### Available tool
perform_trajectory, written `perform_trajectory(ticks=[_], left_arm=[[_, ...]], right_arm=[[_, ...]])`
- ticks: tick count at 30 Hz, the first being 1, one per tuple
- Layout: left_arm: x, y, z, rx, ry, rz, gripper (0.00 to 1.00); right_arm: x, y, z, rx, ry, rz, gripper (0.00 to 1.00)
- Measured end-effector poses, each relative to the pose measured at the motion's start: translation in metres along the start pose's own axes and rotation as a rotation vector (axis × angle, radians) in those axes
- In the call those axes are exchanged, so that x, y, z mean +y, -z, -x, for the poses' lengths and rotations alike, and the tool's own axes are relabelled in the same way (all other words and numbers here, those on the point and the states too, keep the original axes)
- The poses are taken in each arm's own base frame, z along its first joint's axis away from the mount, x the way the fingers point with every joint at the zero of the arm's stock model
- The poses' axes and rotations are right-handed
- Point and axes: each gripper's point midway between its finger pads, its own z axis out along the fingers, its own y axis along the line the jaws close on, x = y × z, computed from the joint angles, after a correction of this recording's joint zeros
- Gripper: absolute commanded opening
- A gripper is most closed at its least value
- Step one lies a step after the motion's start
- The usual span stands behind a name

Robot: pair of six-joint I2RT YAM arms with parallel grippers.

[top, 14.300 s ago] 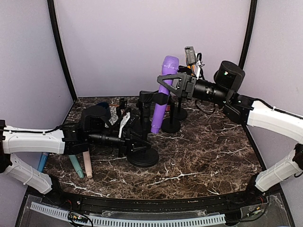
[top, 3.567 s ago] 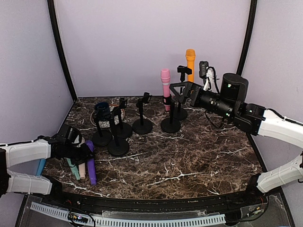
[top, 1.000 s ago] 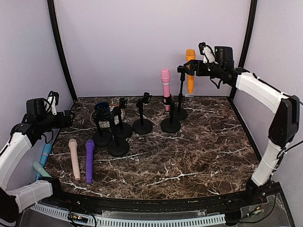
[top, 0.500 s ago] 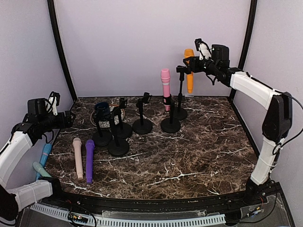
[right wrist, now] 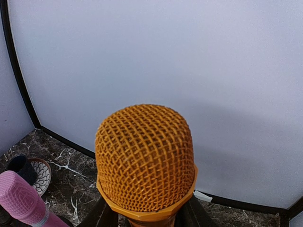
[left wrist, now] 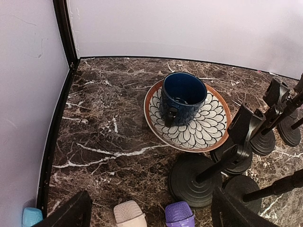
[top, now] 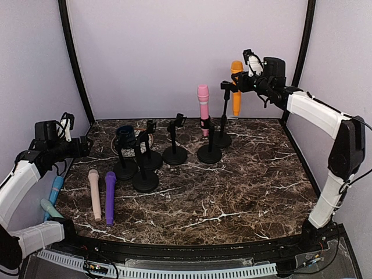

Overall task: Remove the microphone from the stand
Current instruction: Pick up the microphone stand with the microphone from the corner of the board, then pass from the right arm to the left

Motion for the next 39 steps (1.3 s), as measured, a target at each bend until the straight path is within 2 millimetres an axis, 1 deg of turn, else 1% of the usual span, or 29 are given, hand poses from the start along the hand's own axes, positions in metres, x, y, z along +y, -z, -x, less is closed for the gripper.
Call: perform_trajectory(ticks=[4,11,15,19,21,24,27,30,32,35,39], left_arm=[[0.000,0.000,0.001,-0.005,-0.001,-0.001,0.89],[-0.001,0.000,0.002,-0.006,-0.003,-0.005,0.88],[-0.007,0.001,0.002,-0.008,-0.005,-0.039,0.86],[-0.022,0.008,0.004,-0.033,-0.008,-0.124,0.82],[-0.033,0.013,0.006,-0.056,-0.009,-0.183,0.81],[-0.056,0.025,0.011,-0.103,-0.021,-0.293,0.80],[-0.096,0.043,0.016,-0.147,-0.066,-0.438,0.79],[-0.133,0.062,0.014,-0.165,-0.111,-0.568,0.77],[-0.152,0.072,0.010,-0.162,-0.130,-0.637,0.77],[-0.170,0.081,0.004,-0.145,-0.145,-0.700,0.76],[-0.189,0.093,0.005,-0.144,-0.160,-0.750,0.74]], right_arm=[[-0.006,0.020,0.000,0.018,0.022,-0.045,0.18],[-0.010,0.066,0.021,-0.022,0.043,-0.096,0.17],[-0.007,0.097,0.029,-0.045,0.029,-0.096,0.17],[0.003,0.128,0.030,-0.049,-0.005,-0.064,0.17],[0.014,0.142,0.031,-0.057,-0.016,-0.037,0.17],[0.038,0.160,0.030,-0.055,-0.031,0.022,0.17],[0.067,0.175,0.023,-0.046,-0.050,0.101,0.16],[0.093,0.182,0.013,-0.027,-0.077,0.171,0.17],[0.108,0.185,0.007,-0.009,-0.092,0.213,0.16],[0.130,0.188,-0.001,0.015,-0.107,0.271,0.16],[0.150,0.193,0.000,0.017,-0.131,0.332,0.16]])
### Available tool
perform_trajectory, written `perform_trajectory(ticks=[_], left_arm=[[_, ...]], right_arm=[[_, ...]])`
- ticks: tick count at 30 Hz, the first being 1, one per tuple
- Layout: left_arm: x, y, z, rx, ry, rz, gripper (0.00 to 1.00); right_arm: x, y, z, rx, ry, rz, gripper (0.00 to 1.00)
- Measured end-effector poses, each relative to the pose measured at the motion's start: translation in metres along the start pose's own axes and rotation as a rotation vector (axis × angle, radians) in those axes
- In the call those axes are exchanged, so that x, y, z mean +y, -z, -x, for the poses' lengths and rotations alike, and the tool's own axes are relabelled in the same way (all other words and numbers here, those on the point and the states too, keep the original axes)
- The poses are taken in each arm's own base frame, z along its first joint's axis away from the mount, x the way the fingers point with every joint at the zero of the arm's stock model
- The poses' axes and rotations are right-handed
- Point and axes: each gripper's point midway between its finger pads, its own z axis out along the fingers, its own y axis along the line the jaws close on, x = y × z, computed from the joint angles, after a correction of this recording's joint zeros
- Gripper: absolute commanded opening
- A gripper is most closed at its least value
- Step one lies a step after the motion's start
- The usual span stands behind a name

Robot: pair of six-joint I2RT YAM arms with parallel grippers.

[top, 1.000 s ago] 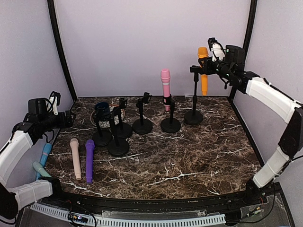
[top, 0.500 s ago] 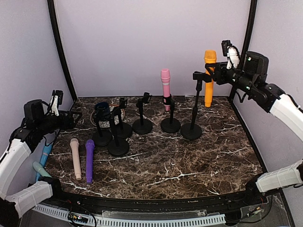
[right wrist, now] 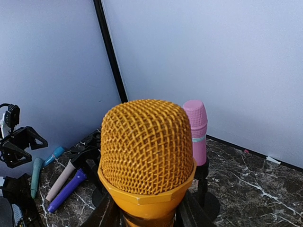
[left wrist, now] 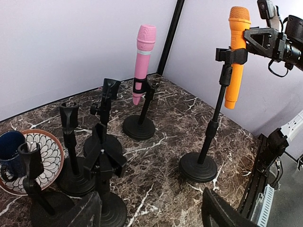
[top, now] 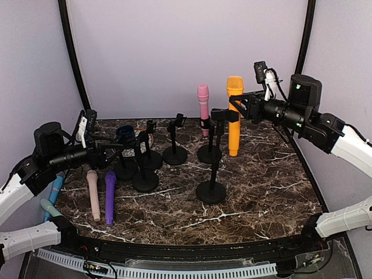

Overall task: Remove the microphone from the stand
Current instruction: Pass from the right arm to the left

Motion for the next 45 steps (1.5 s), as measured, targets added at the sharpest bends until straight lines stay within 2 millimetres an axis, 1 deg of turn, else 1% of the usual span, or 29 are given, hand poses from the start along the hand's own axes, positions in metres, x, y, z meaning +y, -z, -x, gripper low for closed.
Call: perform_trajectory(ticks=[3,7,10,12,15,19,23,26,34,39,42,45], left_arm=[[-0.015,-0.005,0.003,0.004,-0.005,-0.034,0.73],[-0.041,-0.022,-0.003,0.034,-0.021,-0.095,0.73],[-0.064,-0.040,-0.014,0.067,-0.041,-0.144,0.73],[-0.078,-0.051,-0.022,0.087,-0.056,-0.176,0.73],[-0.098,-0.069,-0.034,0.117,-0.078,-0.212,0.73],[-0.113,-0.086,-0.041,0.131,-0.097,-0.235,0.74],[-0.121,-0.096,-0.043,0.119,-0.101,-0.250,0.74],[-0.124,-0.103,-0.046,0.119,-0.099,-0.256,0.75],[-0.132,-0.118,-0.056,0.132,-0.096,-0.273,0.76],[-0.136,-0.129,-0.061,0.137,-0.098,-0.287,0.77],[-0.133,-0.138,-0.067,0.153,-0.100,-0.268,0.77],[-0.125,-0.146,-0.076,0.174,-0.102,-0.219,0.78]], right_arm=[[0.010,-0.004,0.001,-0.009,-0.021,0.036,0.16],[0.025,-0.015,-0.005,-0.001,-0.039,0.084,0.16],[0.034,-0.023,-0.010,0.016,-0.047,0.112,0.16],[0.041,-0.026,-0.010,0.021,-0.053,0.132,0.16],[0.050,-0.029,-0.003,0.007,-0.060,0.159,0.16],[0.059,-0.027,0.009,-0.024,-0.071,0.190,0.17],[0.067,-0.028,0.022,-0.057,-0.088,0.222,0.17],[0.069,-0.029,0.026,-0.070,-0.100,0.234,0.17],[0.077,-0.032,0.033,-0.094,-0.128,0.265,0.17],[0.079,-0.036,0.032,-0.094,-0.147,0.271,0.17],[0.080,-0.036,0.031,-0.090,-0.155,0.274,0.17],[0.080,-0.036,0.033,-0.096,-0.158,0.275,0.17]])
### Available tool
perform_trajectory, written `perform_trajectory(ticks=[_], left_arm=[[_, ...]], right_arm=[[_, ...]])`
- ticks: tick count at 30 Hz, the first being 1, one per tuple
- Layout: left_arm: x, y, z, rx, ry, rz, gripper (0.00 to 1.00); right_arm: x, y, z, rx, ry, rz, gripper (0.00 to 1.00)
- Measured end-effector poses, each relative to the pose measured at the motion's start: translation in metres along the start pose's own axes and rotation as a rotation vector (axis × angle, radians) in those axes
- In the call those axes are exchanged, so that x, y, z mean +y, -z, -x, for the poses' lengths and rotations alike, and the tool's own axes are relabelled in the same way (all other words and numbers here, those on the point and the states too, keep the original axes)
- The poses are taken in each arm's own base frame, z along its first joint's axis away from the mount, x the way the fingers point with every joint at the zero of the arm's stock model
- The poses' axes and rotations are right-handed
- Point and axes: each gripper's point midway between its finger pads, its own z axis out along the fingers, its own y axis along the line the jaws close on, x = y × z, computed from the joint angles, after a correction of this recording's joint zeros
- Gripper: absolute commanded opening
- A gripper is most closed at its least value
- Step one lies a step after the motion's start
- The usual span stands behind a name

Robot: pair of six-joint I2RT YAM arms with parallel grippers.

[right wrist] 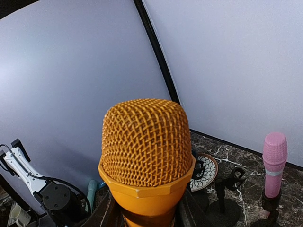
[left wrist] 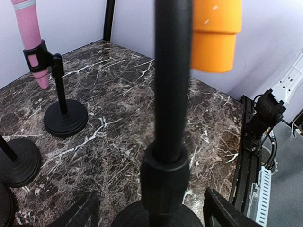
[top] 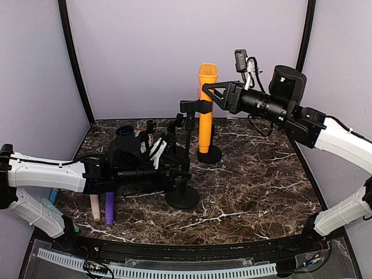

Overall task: Remove the microphone from the stand
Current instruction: Pass from the right arm to the left

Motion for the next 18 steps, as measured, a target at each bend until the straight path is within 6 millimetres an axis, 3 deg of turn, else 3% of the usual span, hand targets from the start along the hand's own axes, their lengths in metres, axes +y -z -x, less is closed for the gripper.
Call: perform_trajectory(ticks=[5,18], left_arm=[[0.011,-0.007,-0.013,0.034,0.018,0.054,0.77],[0.016,-0.029,-0.035,0.081,0.065,0.059,0.37]], right_arm=[[0.002,0.000,0.004,-0.011,0.001,0.006,0.17],[0.003,0.001,0.010,-0.031,0.002,0.008,0.17]])
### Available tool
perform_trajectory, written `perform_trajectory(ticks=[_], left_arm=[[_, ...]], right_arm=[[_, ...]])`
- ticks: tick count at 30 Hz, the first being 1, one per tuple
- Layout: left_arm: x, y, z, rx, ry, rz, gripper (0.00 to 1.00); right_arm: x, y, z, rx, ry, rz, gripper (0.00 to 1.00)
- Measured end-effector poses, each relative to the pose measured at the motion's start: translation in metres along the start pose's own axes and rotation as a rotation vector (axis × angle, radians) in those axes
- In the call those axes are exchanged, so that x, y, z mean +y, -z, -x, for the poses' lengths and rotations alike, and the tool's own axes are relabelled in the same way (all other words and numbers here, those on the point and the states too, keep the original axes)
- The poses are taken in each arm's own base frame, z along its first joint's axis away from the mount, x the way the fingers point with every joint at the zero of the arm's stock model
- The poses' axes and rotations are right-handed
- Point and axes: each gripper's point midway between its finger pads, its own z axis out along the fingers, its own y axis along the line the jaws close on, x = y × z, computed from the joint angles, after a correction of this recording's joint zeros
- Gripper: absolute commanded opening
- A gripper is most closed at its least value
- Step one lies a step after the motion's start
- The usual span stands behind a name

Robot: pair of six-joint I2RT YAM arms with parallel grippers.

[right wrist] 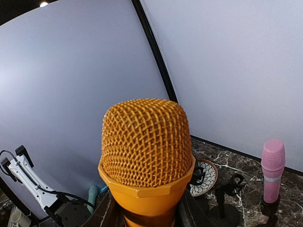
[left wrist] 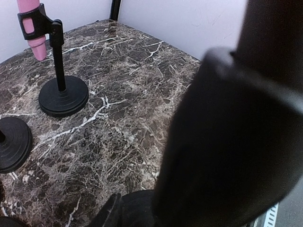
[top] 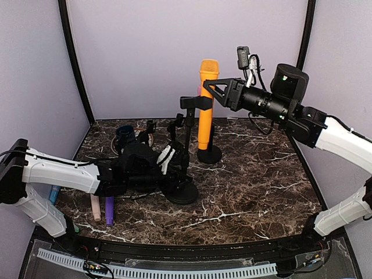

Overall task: Remove the microphone from the stand
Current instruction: Pass from the right arm to the left

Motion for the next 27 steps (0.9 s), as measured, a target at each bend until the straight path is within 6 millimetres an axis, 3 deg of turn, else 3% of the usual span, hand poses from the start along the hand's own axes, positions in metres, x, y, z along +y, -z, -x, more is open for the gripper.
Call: perform_trajectory(ticks=[6,11,13,17,19,23,27], left_arm=[[-0.003,-0.001,0.002,-0.006,0.004,-0.017,0.17],[-0.011,-0.001,0.004,-0.017,-0.029,-0.041,0.02],[-0.011,0.000,0.004,-0.018,-0.029,-0.039,0.00],[-0.010,0.002,0.005,-0.017,-0.028,-0.036,0.00],[-0.008,0.004,0.003,-0.014,-0.018,-0.028,0.00],[-0.004,0.009,0.001,-0.014,-0.008,-0.012,0.00],[-0.002,0.015,0.008,-0.038,-0.006,0.005,0.00]], right_arm=[[-0.001,0.002,0.004,-0.012,0.003,-0.014,0.19],[-0.010,0.003,0.006,-0.027,0.000,-0.066,0.27],[-0.012,0.004,0.006,-0.033,-0.001,-0.081,0.36],[-0.016,0.005,0.007,-0.044,-0.011,-0.101,0.72],[-0.017,0.007,0.010,-0.061,-0.019,-0.107,0.85],[-0.019,0.015,0.015,-0.092,-0.026,-0.130,0.96],[-0.022,0.025,0.016,-0.112,-0.037,-0.151,0.98]])
